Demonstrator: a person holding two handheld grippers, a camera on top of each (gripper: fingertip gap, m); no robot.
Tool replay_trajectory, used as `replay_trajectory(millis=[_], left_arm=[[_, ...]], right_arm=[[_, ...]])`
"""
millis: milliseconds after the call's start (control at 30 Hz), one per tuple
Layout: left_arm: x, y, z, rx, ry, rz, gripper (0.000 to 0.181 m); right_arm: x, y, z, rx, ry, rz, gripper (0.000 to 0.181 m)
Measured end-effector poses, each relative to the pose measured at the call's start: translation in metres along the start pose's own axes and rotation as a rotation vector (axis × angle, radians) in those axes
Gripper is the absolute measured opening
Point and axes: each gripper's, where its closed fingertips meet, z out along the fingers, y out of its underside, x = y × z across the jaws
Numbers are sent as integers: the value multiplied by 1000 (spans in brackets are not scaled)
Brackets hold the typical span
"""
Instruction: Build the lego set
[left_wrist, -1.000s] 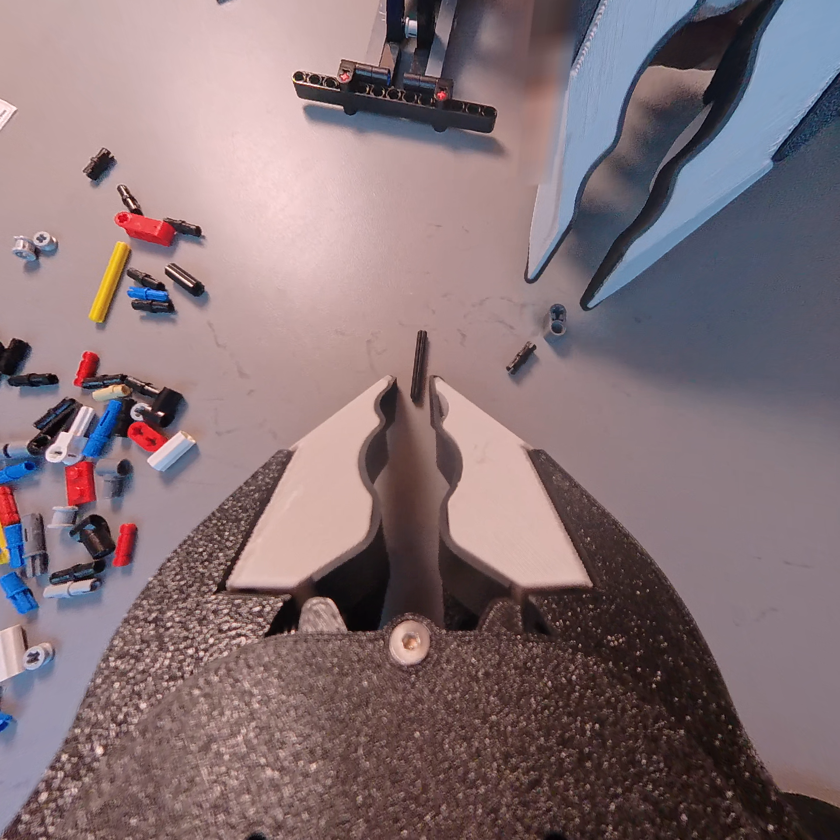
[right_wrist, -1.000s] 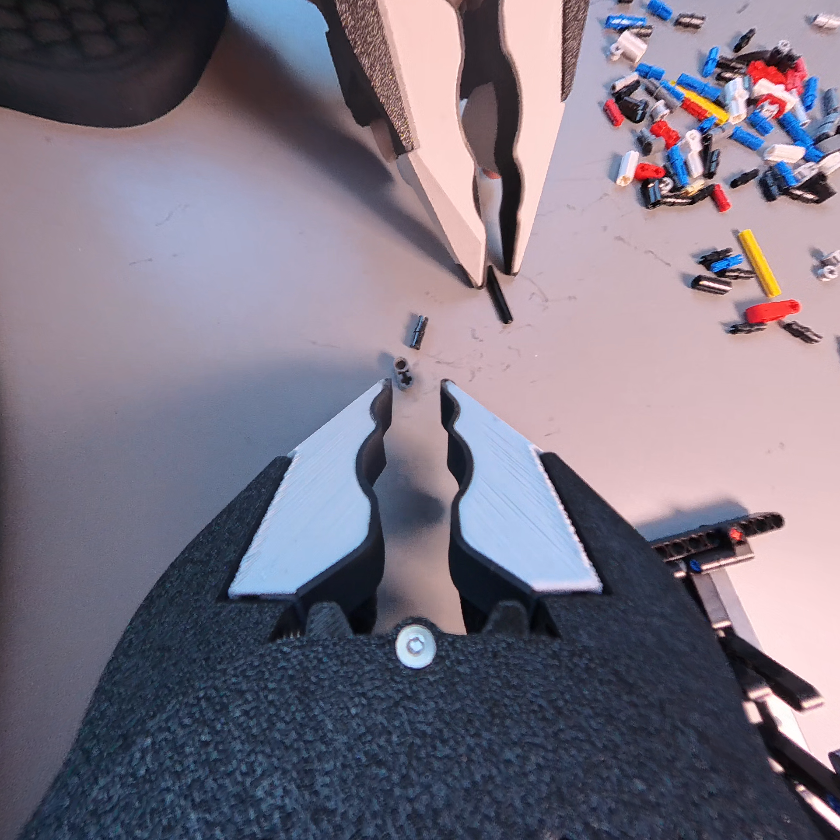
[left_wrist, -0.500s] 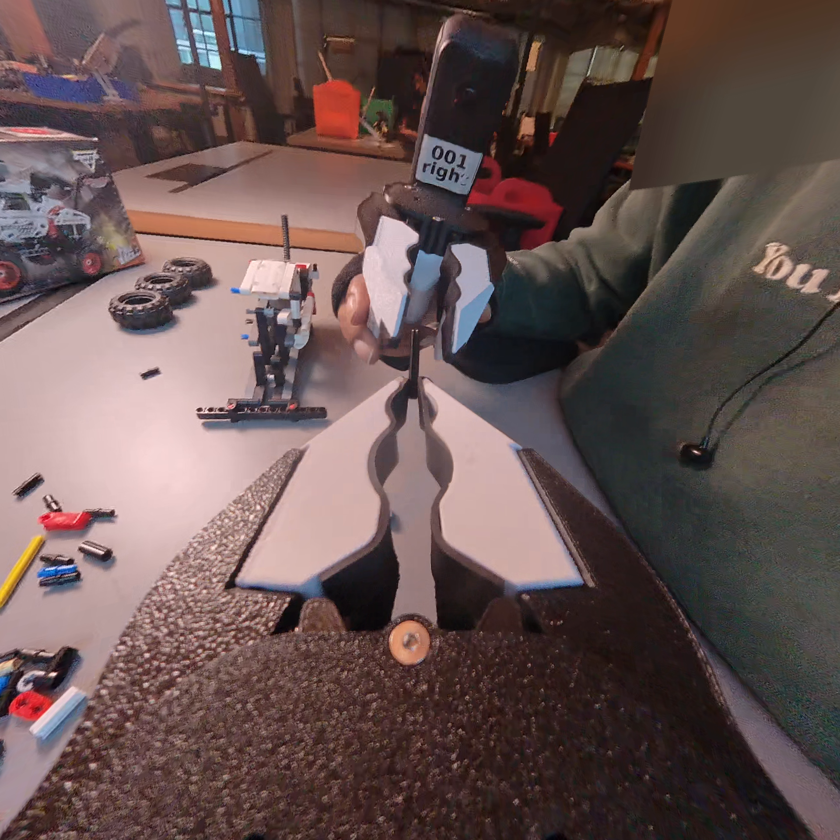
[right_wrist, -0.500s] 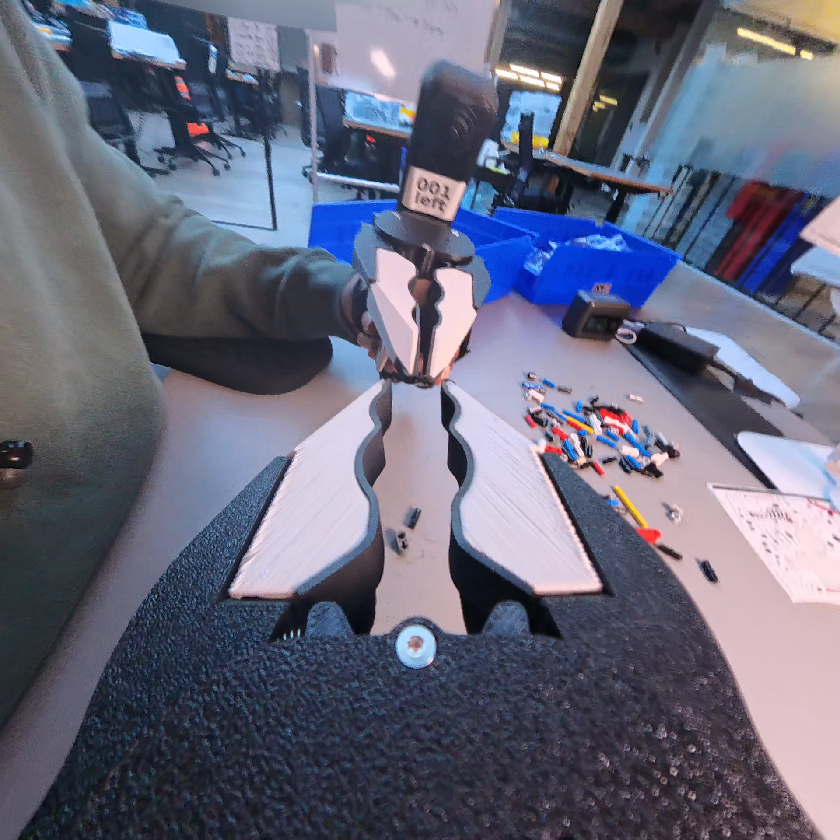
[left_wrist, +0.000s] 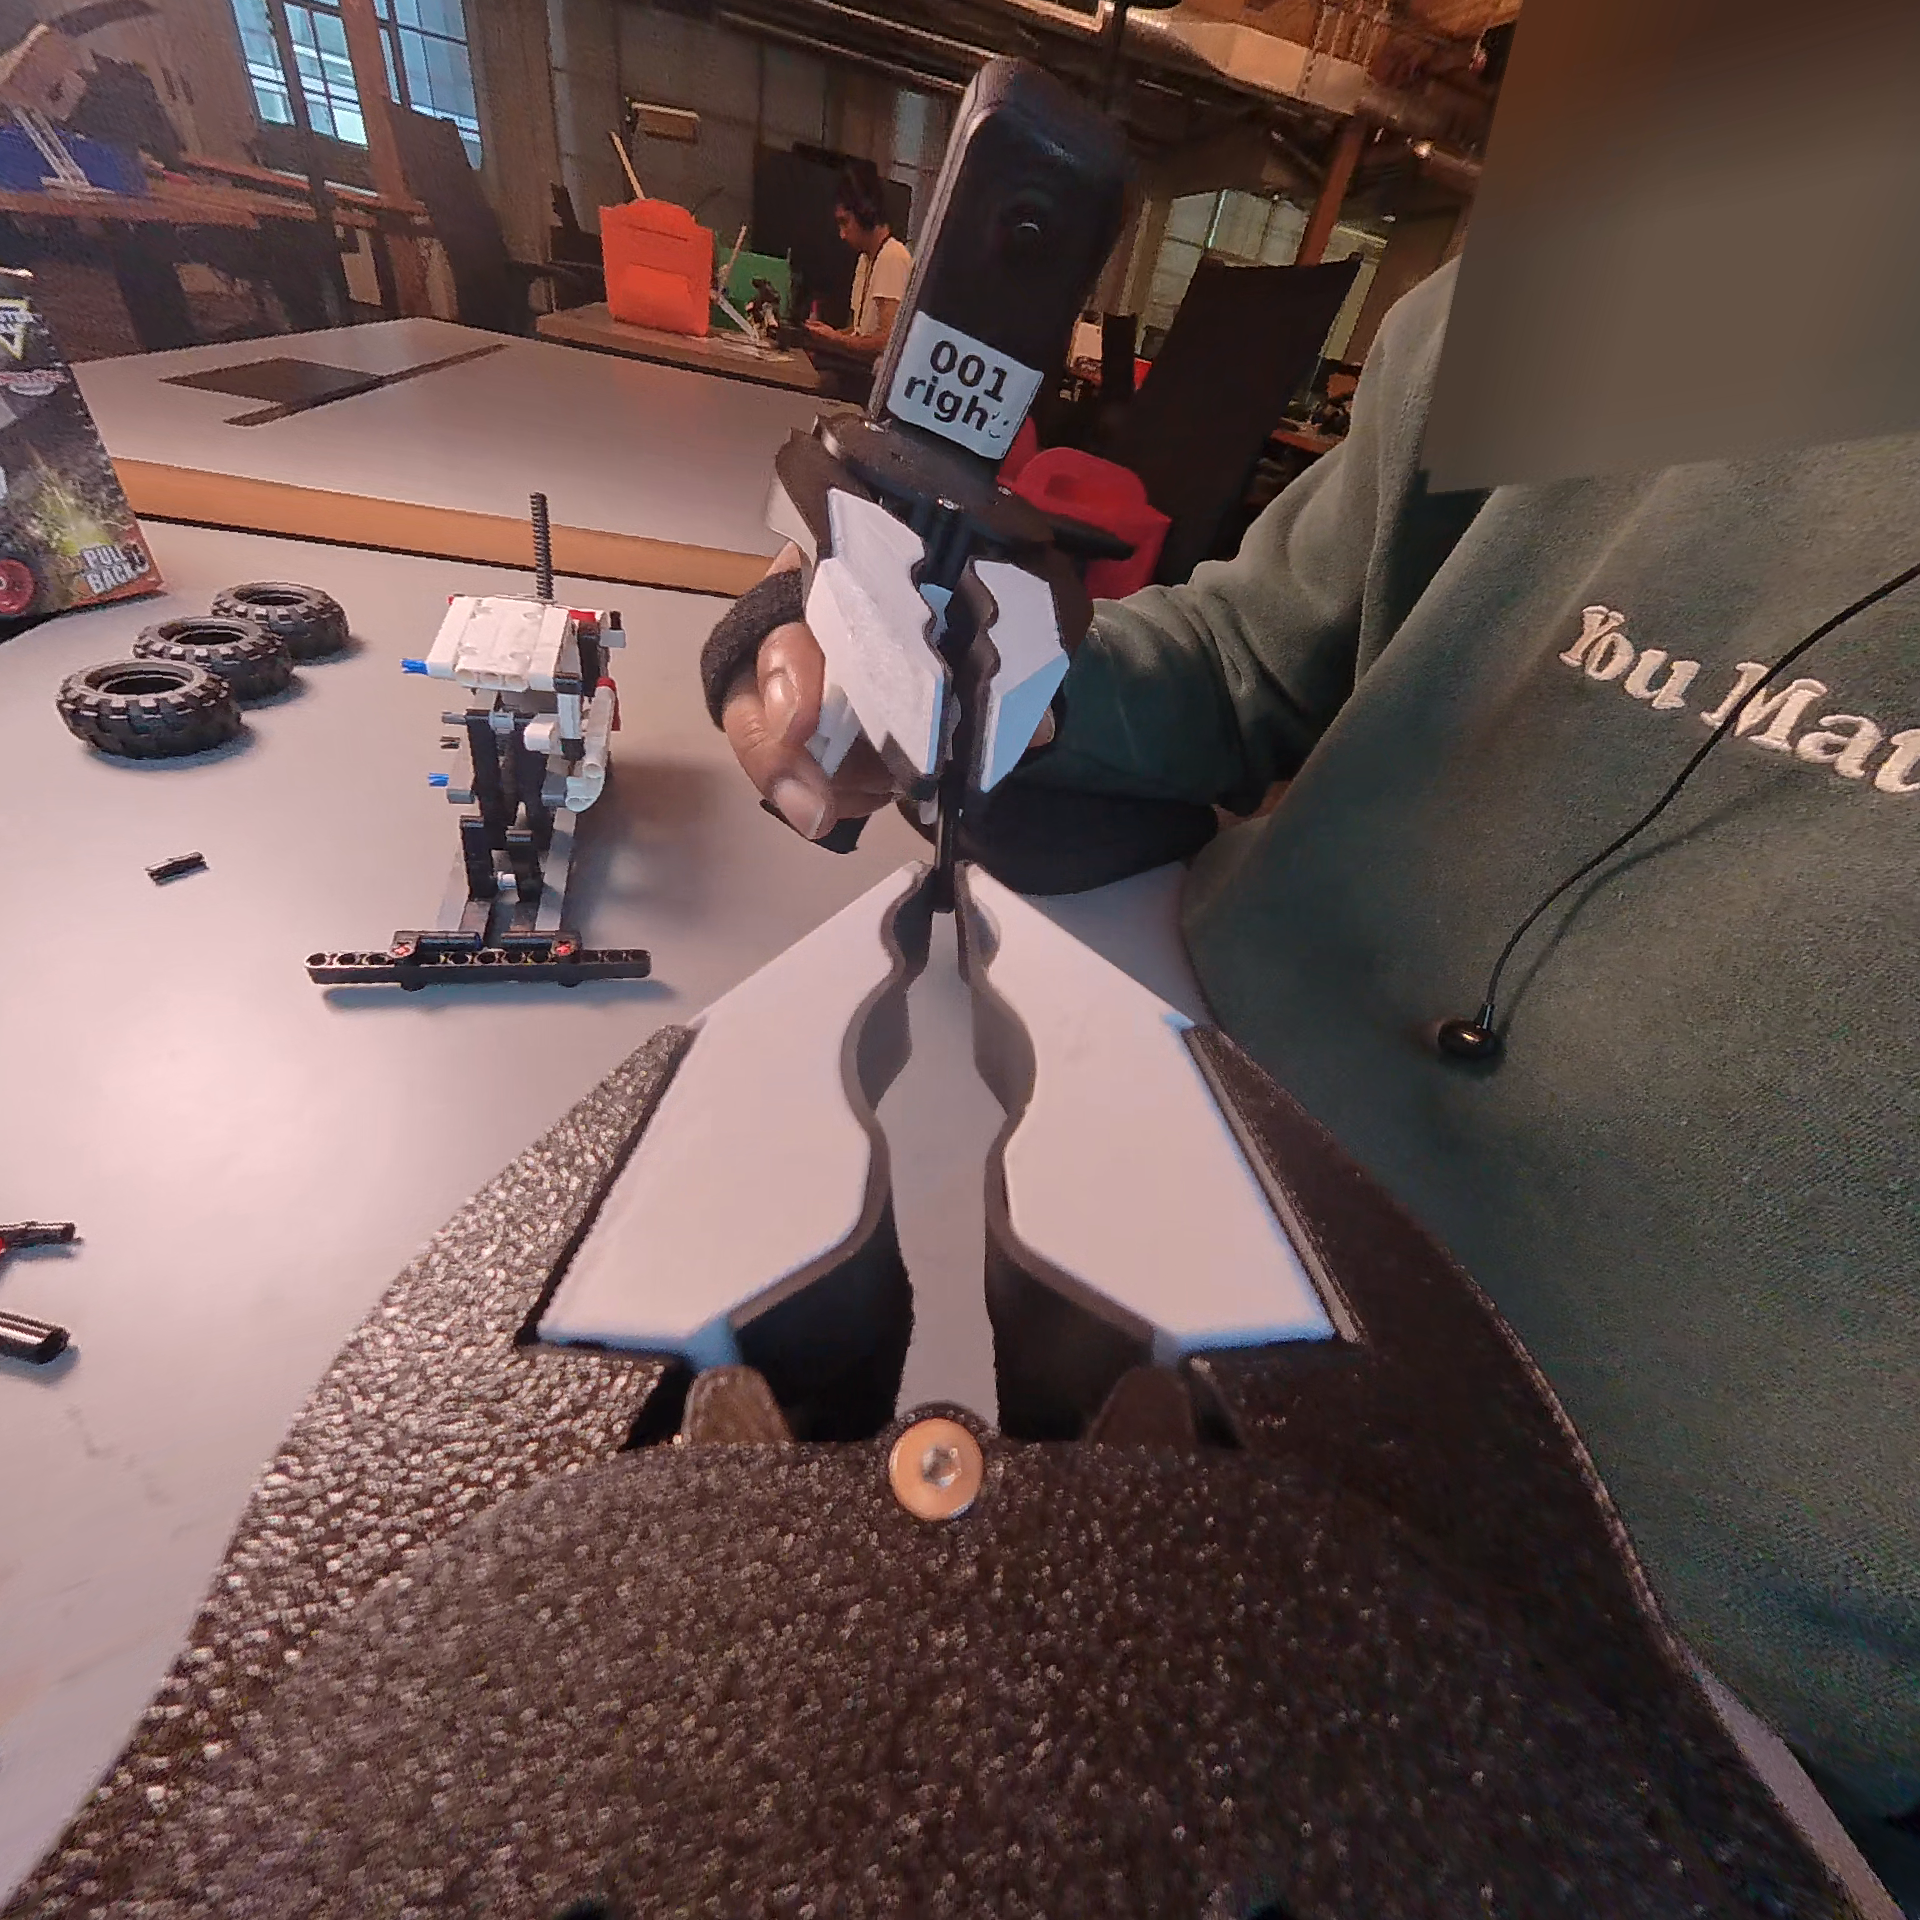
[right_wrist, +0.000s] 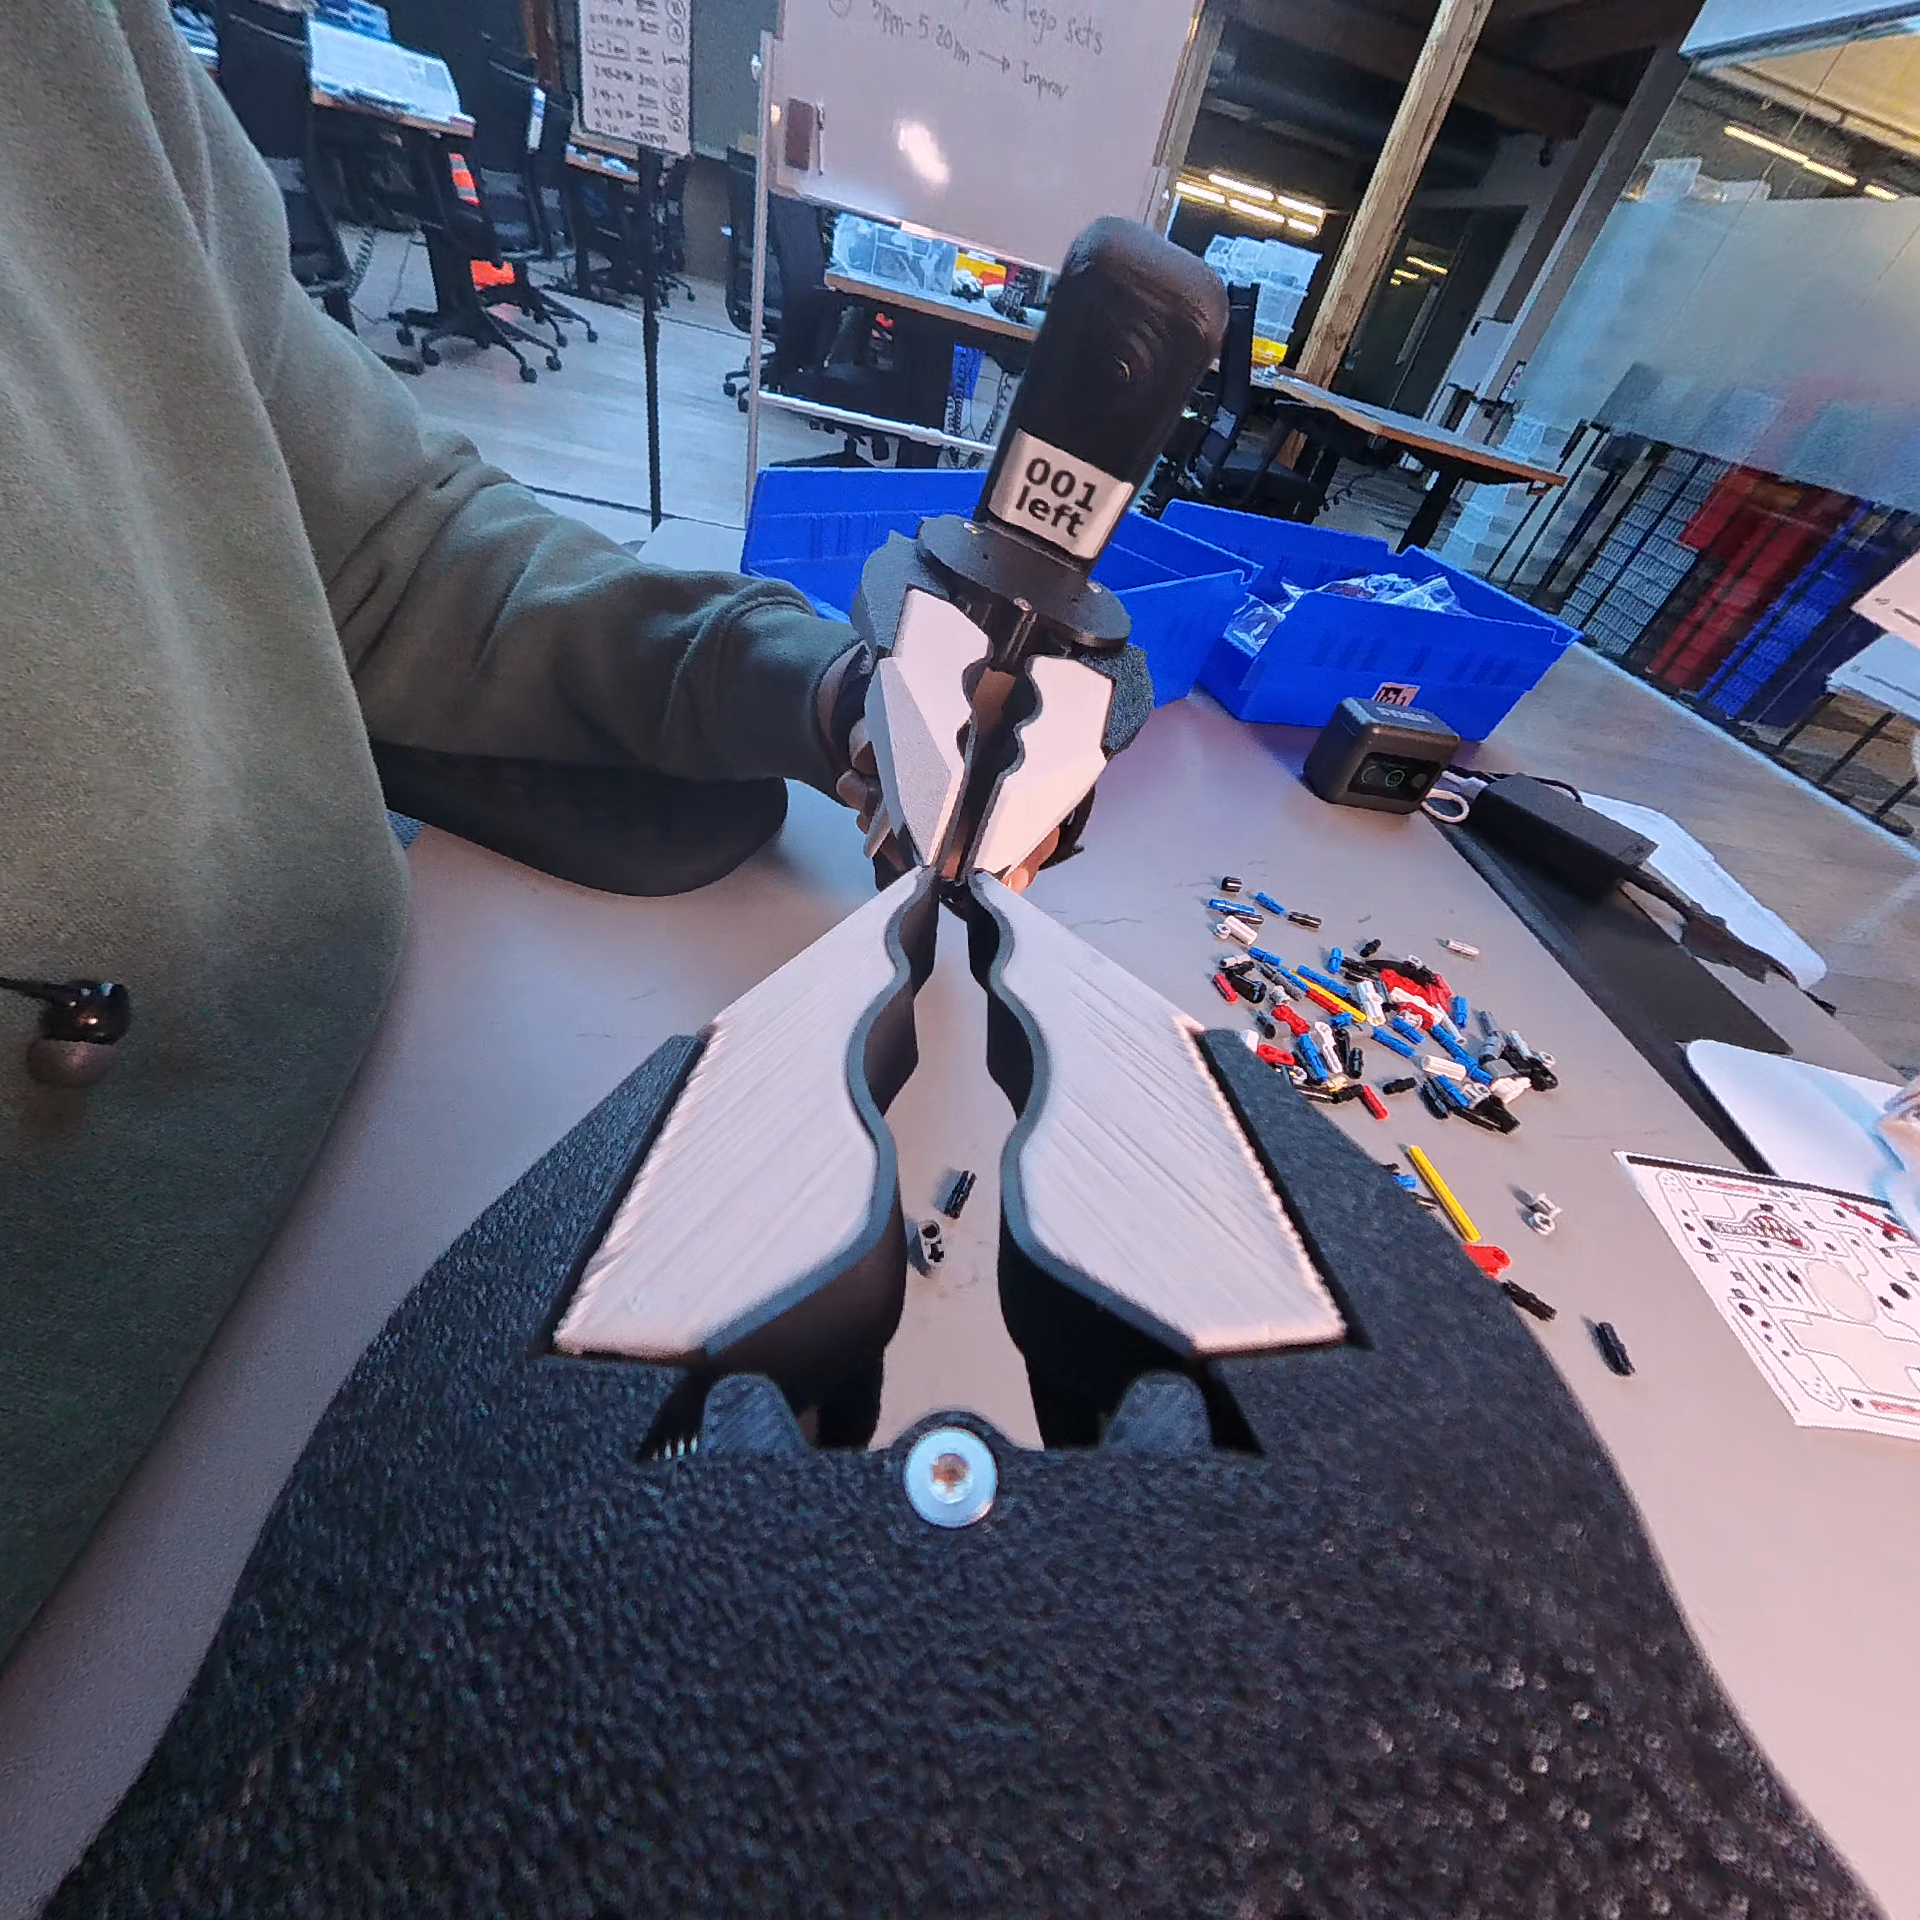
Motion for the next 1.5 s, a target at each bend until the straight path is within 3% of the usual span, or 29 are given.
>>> replay_trajectory(millis=[200, 500, 1500], left_arm=[[7, -5, -1, 34, 68, -62, 3], [10, 1, 2, 6, 91, -75, 3], [19, 10, 6, -42, 155, -108, 3]], right_arm=[[-4, 1, -1, -22, -11, -45, 5], [-9, 0, 0, -23, -23, -65, 11], [-23, 5, 3, -53, -77, -114, 6]])
